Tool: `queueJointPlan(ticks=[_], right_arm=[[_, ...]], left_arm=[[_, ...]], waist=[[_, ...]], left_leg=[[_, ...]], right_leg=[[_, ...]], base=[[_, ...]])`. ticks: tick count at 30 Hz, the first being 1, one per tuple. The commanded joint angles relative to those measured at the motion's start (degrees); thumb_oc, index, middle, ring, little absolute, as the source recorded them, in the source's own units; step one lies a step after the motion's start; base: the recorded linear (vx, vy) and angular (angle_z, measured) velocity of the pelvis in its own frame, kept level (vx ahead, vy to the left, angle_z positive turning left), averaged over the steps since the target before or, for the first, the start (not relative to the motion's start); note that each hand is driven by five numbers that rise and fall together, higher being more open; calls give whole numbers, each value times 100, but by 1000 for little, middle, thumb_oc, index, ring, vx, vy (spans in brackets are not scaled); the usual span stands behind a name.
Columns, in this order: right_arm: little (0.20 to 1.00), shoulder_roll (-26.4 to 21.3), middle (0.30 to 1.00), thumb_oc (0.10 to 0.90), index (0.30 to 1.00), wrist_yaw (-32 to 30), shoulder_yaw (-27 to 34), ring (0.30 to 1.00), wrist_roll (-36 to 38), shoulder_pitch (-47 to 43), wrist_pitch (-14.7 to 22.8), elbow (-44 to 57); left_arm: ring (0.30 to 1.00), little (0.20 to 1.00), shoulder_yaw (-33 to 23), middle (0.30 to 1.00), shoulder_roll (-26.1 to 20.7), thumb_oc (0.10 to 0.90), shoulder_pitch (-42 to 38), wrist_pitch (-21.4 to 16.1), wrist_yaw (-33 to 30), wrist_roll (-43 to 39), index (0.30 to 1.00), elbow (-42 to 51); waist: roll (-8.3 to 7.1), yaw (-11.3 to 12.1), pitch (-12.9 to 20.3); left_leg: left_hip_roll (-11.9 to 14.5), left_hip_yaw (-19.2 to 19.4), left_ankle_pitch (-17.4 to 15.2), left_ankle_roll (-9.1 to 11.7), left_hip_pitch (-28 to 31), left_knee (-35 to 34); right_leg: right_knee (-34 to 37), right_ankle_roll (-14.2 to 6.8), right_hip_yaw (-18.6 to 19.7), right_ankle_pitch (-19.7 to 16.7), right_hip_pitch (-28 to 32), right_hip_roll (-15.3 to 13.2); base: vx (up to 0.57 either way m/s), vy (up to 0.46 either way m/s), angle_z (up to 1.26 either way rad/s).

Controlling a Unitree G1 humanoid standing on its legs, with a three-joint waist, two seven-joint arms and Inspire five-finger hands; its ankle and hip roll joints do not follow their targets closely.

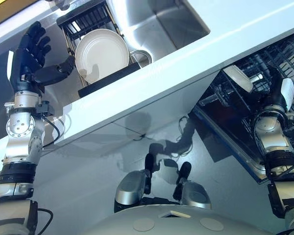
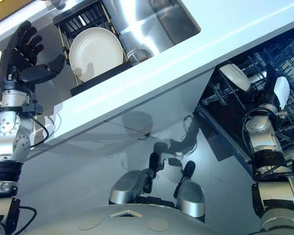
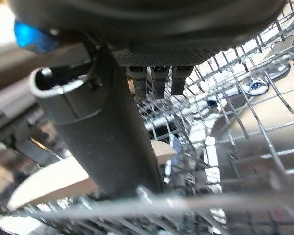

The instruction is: Pick up plates and place into dishwasher.

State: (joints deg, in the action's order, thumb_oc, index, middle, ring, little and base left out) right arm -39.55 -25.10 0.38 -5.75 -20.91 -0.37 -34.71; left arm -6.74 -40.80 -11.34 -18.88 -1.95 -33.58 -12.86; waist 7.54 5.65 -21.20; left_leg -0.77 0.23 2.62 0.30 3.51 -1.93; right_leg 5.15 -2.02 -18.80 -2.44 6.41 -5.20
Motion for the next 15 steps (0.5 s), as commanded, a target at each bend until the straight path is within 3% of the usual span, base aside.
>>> queueJointPlan(ticks=[1, 5, 11, 15], right_arm=[[900, -387, 900, 800, 900, -241, 93, 900, -166, 107, 585, 509], [900, -318, 900, 800, 900, 81, 130, 900, 63, 220, 581, 538], [900, -31, 900, 800, 900, 1446, 337, 900, 1074, 950, 431, 776], [900, 134, 900, 800, 900, 2055, 402, 900, 1219, 1356, 345, 1043]], left_arm=[[900, 900, -610, 900, -253, 800, 109, -553, -17, 125, 900, 221], [900, 900, -610, 900, -205, 800, 141, -555, -38, 240, 900, 234], [900, 900, -669, 900, -281, 800, 139, -340, 72, 559, 900, 257], [900, 900, -690, 900, -461, 800, 77, -239, -15, 701, 900, 203]], waist=[[-161, 20, 1099], [-213, 9, 1176], [-309, -140, 1331], [-365, -269, 1390]], left_leg=[[-194, 246, -420, 246, -377, 338], [-206, 272, -451, 221, -306, 295], [-193, 363, -469, 149, -147, 116], [-199, 442, -502, 84, -61, 48]], right_leg=[[-1214, 101, 88, 1259, -376, 159], [-1091, 63, 112, 1194, -318, 164], [-1002, -9, 192, 1148, -260, 161], [-976, -68, 258, 1114, -262, 168]], base=[[23, 40, -15], [4, 45, -13], [-19, 63, -11], [-28, 59, -11]])
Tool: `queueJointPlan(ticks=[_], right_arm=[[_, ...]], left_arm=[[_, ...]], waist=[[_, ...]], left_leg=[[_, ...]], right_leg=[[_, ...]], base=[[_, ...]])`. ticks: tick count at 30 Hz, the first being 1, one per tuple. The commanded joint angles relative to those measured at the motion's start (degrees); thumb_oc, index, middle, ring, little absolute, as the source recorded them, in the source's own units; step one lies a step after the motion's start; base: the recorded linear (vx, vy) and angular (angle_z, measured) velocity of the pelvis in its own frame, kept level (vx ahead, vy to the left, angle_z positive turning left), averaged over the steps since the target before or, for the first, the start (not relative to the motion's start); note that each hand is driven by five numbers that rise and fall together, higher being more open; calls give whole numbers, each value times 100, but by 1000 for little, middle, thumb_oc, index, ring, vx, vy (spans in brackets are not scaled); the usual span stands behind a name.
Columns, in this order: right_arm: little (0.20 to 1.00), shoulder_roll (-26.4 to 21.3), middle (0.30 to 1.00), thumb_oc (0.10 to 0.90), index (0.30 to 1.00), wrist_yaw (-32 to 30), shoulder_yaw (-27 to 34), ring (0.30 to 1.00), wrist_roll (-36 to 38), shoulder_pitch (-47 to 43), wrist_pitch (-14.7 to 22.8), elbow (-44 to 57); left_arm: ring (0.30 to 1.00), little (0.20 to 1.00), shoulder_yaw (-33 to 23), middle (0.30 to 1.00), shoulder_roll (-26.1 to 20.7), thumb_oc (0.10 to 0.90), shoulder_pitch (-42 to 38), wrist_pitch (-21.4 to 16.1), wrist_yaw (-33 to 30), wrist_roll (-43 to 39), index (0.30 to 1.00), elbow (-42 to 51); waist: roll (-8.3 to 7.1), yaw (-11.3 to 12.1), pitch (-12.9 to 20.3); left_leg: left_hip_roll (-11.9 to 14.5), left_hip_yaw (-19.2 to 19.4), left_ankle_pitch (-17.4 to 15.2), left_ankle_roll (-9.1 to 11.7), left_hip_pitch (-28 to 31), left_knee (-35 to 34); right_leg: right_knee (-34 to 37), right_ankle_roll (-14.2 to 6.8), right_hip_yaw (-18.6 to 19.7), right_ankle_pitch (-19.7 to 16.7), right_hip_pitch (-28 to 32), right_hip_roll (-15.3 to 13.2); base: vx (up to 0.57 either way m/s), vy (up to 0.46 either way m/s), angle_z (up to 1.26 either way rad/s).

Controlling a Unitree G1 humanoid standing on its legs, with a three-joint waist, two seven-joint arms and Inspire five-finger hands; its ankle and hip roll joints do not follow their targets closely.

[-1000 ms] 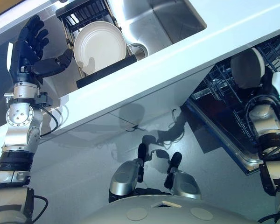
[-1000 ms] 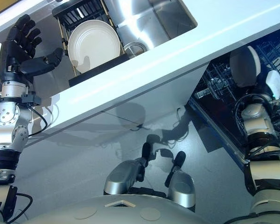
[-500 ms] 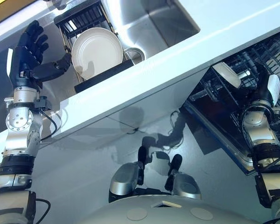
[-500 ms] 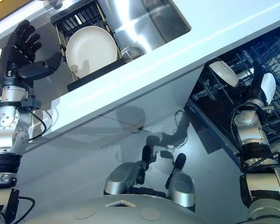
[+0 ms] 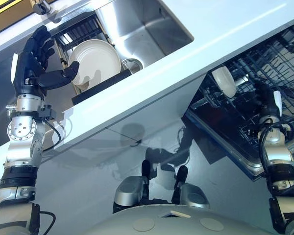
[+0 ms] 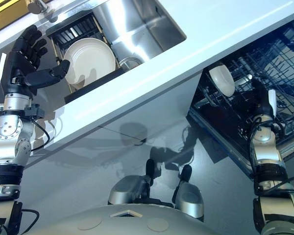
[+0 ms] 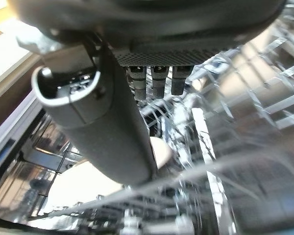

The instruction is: Pick up plates and place into dishwasher.

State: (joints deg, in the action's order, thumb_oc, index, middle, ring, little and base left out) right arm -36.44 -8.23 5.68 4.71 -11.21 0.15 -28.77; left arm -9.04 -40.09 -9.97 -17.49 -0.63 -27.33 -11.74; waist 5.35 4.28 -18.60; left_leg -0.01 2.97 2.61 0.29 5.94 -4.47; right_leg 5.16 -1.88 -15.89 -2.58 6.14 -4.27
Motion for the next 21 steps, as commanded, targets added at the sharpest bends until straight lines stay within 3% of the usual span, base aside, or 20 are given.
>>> queueJointPlan(ticks=[1, 6, 10, 16, 21], right_arm=[[900, -137, 900, 800, 900, 512, -91, 900, 119, 474, 259, 503], [900, -12, 900, 800, 900, 891, 36, 900, 84, 901, 326, 815], [900, 155, 900, 800, 900, 801, 174, 900, 437, 1059, 489, 1196], [900, 754, 900, 800, 900, 728, 261, 900, 990, 1278, 985, 1774], [900, 920, 900, 800, 900, 915, 161, 900, 1017, 1409, 991, 1872]], left_arm=[[900, 900, -488, 900, -567, 800, -72, -347, -165, 129, 900, 83], [900, 900, -608, 900, -750, 800, -109, -226, -249, 195, 900, -55], [900, 900, -655, 900, -850, 800, -163, -124, -361, 333, 900, -209], [900, 900, -761, 900, -1062, 800, -238, -15, -525, 753, 900, -627], [900, 900, -771, 900, -1476, 800, -353, 225, -482, 1005, 900, -998]], waist=[[-159, -164, 1144], [-198, -340, 1191], [-200, -443, 1225], [-131, -630, 1276], [-74, -724, 1286]], left_leg=[[-280, 180, -512, 67, -281, 292], [-280, 308, -558, -15, -170, 210], [-275, 396, -582, -65, -114, 153], [-298, 614, -671, -160, -49, 149], [-341, 761, -770, -237, -55, 240]], right_leg=[[-980, -95, -13, 1123, -236, 79], [-964, -177, 99, 1087, -250, 94], [-964, -234, 171, 1063, -280, 97], [-996, -341, 303, 1016, -365, 76], [-1061, -409, 401, 992, -453, 45]], base=[[-20, 59, -20], [-16, 67, -14], [-23, 71, -13], [-9, 101, -17], [21, 119, -18]])
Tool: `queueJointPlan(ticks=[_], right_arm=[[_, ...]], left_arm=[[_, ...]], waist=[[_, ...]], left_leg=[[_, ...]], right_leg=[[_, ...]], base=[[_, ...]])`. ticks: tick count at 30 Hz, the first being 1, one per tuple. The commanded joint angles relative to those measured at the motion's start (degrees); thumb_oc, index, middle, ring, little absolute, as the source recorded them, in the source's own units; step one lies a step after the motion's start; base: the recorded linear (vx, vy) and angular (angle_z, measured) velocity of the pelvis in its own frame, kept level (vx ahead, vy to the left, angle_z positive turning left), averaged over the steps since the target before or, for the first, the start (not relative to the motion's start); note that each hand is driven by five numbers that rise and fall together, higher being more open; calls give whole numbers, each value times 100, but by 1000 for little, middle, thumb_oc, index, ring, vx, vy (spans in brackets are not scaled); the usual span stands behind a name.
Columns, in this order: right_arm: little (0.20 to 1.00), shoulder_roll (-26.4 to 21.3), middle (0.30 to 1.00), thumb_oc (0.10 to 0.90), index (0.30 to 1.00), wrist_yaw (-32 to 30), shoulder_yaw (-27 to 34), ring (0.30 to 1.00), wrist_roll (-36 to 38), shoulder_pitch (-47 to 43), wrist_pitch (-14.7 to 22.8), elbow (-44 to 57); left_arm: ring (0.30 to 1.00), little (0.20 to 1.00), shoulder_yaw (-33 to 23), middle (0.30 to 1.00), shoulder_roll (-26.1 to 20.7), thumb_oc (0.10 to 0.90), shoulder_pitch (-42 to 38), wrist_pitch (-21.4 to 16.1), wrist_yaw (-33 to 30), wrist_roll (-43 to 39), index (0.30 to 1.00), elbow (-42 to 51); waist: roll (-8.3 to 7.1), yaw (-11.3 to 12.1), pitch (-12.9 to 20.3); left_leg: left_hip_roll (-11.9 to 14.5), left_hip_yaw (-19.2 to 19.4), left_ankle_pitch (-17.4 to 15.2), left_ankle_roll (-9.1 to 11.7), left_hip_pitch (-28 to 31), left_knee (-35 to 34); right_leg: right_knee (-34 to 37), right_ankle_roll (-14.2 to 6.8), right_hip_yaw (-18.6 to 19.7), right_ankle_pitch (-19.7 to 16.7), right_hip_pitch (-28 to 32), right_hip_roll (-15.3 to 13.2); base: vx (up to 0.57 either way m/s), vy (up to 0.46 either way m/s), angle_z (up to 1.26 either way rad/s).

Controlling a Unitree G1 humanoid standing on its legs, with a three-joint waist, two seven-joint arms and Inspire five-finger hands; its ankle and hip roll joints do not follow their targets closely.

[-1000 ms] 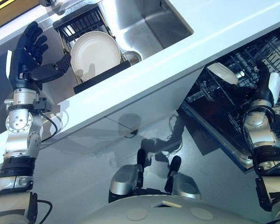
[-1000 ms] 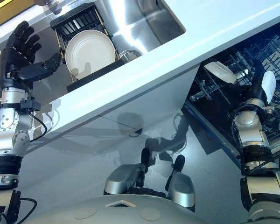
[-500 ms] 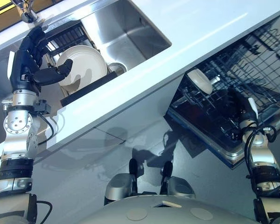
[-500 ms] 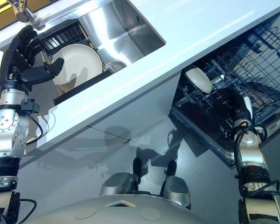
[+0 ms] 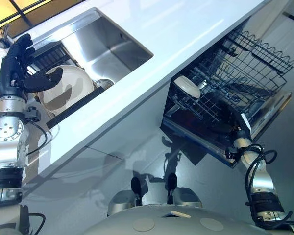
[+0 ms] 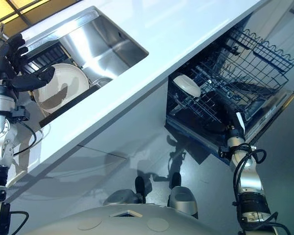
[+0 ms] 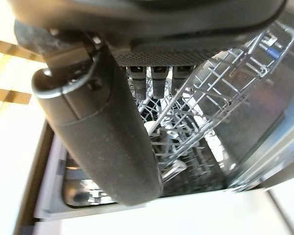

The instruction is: Pick up plates and place into dishwasher.

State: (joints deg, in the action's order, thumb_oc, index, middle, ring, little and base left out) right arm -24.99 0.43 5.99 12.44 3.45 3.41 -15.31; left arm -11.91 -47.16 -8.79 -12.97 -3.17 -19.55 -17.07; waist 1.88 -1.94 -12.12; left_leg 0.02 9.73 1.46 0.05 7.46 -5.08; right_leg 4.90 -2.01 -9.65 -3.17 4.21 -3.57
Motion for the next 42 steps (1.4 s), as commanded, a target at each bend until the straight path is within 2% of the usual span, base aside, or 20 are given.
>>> queueJointPlan(ticks=[1, 7, 12, 21, 29, 33, 35, 38, 42], right_arm=[[900, -215, 900, 800, 900, 99, 85, 900, 222, -28, 643, 542], [900, -324, 900, 800, 900, 198, -133, 900, 229, 62, 463, 644], [900, -364, 900, 800, 900, 264, -275, 900, 218, 125, 473, 651], [900, -387, 900, 800, 900, 307, -428, 900, 150, 240, 398, 603], [900, -498, 900, 800, 900, 237, -583, 900, 210, 214, 370, 484], [900, -545, 900, 800, 900, 164, -657, 900, 212, 166, 372, 445], [900, -570, 900, 800, 900, 155, -643, 900, 216, 164, 347, 430], [900, -636, 900, 800, 900, 142, -601, 900, 321, 163, 321, 436], [900, -638, 900, 800, 900, 152, -516, 900, 379, 168, 305, 450]], left_arm=[[900, 900, -464, 900, -875, 800, -498, -111, -157, 235, 900, -542], [900, 900, -281, 900, -1496, 800, -613, 369, 309, 676, 900, -1196], [900, 900, -221, 900, -1740, 800, -679, 514, 585, 766, 900, -1551], [900, 900, -52, 900, -1860, 800, -894, 638, 977, 579, 900, -1760], [900, 900, 395, 900, -1825, 800, -1414, 788, 1195, 253, 900, -1763], [900, 900, 787, 900, -1824, 800, -1768, 1146, 1807, 145, 900, -1808], [900, 900, 943, 900, -1839, 800, -1823, 1416, 2420, 89, 900, -1820], [900, 900, 1104, 900, -1849, 800, -1730, 1715, 3034, -100, 900, -1784], [900, 900, 1046, 900, -1819, 800, -1346, 1937, 3502, -410, 900, -1538]], waist=[[288, -123, 631], [296, -186, 508], [277, -197, 400], [202, -233, 289], [120, -270, 104], [107, -286, 7], [118, -277, -17], [141, -258, -55], [182, -202, -84]], left_leg=[[-355, 113, -673, -230, -212, 323], [-424, 294, -801, -349, -298, 526], [-454, 427, -847, -381, -403, 625], [-470, 566, -947, -428, -574, 834], [-467, 587, -1001, -463, -717, 984], [-470, 591, -967, -458, -794, 965], [-472, 584, -945, -453, -807, 952], [-463, 572, -921, -442, -821, 937], [-475, 521, -905, -442, -814, 932]], right_leg=[[-1063, -417, -204, 1033, -286, -38], [-1227, -561, -114, 893, -482, -160], [-1251, -654, -101, 777, -654, -240], [-1296, -729, -48, 662, -885, -343], [-1443, -760, -3, 624, -1068, -434], [-1470, -766, 24, 578, -1162, -454], [-1439, -762, 22, 568, -1160, -456], [-1399, -756, 4, 548, -1161, -464], [-1359, -740, -59, 551, -1121, -472]], base=[[38, 138, -11], [47, 143, -17], [36, 116, -24], [55, 112, -11], [26, 84, -7], [-7, 22, 0], [0, 0, 0], [0, 0, 0], [-37, -27, 1]])
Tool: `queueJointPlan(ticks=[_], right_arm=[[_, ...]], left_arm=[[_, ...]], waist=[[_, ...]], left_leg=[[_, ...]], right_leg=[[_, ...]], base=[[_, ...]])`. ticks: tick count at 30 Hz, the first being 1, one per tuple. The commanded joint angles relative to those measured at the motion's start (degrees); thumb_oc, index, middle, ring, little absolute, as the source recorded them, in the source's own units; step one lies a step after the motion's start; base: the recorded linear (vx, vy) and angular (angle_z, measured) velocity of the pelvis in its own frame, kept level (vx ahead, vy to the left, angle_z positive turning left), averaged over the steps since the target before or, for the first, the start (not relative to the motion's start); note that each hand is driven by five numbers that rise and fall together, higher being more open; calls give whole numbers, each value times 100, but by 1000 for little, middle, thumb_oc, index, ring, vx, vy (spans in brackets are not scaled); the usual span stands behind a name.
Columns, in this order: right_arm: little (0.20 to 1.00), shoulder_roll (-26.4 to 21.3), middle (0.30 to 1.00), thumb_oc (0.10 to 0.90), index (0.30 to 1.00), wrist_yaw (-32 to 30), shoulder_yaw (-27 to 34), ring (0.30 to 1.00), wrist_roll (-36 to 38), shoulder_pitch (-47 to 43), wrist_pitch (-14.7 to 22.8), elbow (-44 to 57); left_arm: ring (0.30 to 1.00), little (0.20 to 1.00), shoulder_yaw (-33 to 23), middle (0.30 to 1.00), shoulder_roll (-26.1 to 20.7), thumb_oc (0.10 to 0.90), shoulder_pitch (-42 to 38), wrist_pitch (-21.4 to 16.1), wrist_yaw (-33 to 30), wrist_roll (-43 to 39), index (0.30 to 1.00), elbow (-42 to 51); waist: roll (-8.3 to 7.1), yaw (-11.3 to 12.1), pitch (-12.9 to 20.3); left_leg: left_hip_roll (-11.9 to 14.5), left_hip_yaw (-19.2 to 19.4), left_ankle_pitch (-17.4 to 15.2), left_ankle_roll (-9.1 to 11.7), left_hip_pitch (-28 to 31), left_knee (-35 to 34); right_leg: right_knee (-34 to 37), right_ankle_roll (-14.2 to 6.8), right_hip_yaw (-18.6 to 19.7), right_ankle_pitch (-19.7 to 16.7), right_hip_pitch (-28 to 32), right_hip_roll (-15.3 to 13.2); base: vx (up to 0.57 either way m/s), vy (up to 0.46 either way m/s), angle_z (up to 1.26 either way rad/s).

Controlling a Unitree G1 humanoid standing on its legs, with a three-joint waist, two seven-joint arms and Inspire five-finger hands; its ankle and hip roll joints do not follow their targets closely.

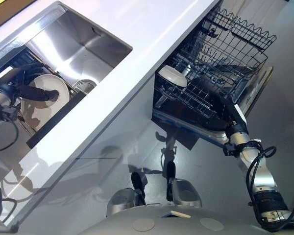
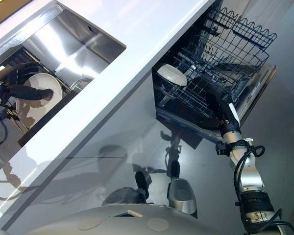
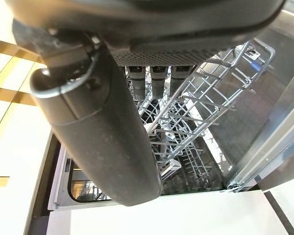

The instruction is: Pick up plates and place into dishwasher.

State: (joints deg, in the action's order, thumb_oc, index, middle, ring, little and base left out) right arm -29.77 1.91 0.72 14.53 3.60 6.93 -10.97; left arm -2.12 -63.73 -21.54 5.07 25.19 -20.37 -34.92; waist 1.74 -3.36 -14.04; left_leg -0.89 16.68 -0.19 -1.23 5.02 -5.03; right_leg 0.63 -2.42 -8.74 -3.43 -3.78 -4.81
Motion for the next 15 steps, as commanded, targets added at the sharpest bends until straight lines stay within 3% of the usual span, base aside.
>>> queueJointPlan(ticks=[1, 3, 4, 6, 8, 10, 11, 13, 15], right_arm=[[900, -154, 900, 800, 900, 8, 39, 900, 197, 160, -60, 14], [900, -115, 900, 800, 900, -31, 79, 900, 181, 179, -63, -1], [900, -109, 900, 800, 900, -33, 85, 900, 180, 181, -47, -15], [900, -81, 900, 800, 900, -29, 131, 900, 202, 207, -36, -33], [900, -31, 900, 800, 900, -18, 158, 900, 194, 228, -60, -30], [900, -20, 900, 800, 900, -8, 169, 900, 203, 242, -64, -39], [900, -10, 900, 800, 900, -8, 176, 900, 217, 234, -69, -60], [900, 5, 900, 800, 900, -11, 180, 900, 215, 232, -64, -74], [900, 23, 900, 800, 900, -18, 161, 900, 198, 225, -73, -76]], left_arm=[[900, 900, 4, 900, -159, 800, 102, 178, 792, -373, 900, 362], [900, 900, -151, 900, -111, 800, 414, 284, 896, -288, 900, 571], [749, 724, -196, 749, -117, 624, 486, 311, 929, -297, 749, 610], [714, 683, -345, 714, -104, 583, 745, 317, 1021, -200, 714, 746], [596, 546, -534, 596, -66, 446, 1039, 324, 1101, -95, 596, 915], [561, 505, -643, 561, -66, 405, 1230, 311, 1125, -76, 561, 1058], [479, 409, -740, 479, -57, 309, 1328, 307, 1204, -41, 479, 1160], [451, 376, -828, 451, -57, 276, 1423, 310, 1319, -95, 451, 1260], [366, 277, -884, 366, -48, 177, 1491, 327, 1425, -177, 366, 1353]], waist=[[212, -34, 114], [228, 9, 140], [233, 25, 162], [239, 62, 195], [249, 109, 240], [258, 146, 280], [263, 185, 320], [269, 221, 372], [271, 241, 412]], left_leg=[[-388, -190, -736, -310, -551, 917], [-392, -231, -727, -299, -528, 900], [-389, -231, -712, -292, -548, 896], [-399, -263, -717, -294, -517, 873], [-403, -310, -700, -292, -478, 836], [-412, -358, -677, -287, -446, 791], [-417, -402, -663, -284, -419, 762], [-417, -440, -649, -274, -387, 726], [-411, -462, -641, -270, -353, 701]], right_leg=[[-921, -695, -177, 580, -300, -348], [-883, -690, -217, 599, -246, -342], [-863, -683, -220, 581, -259, -336], [-850, -685, -249, 565, -228, -339], [-828, -680, -293, 601, -175, -320], [-804, -682, -331, 617, -132, -305], [-792, -675, -362, 644, -93, -284], [-790, -677, -396, 669, -60, -266], [-786, -675, -421, 688, -23, -255]], base=[[-37, -36, 4], [-31, -39, 5], [-24, -32, 4], [-14, -34, 3], [-13, -56, -1], [-19, -68, 8], [-22, -80, 14], [-21, -72, 13], [-18, -64, 9]])
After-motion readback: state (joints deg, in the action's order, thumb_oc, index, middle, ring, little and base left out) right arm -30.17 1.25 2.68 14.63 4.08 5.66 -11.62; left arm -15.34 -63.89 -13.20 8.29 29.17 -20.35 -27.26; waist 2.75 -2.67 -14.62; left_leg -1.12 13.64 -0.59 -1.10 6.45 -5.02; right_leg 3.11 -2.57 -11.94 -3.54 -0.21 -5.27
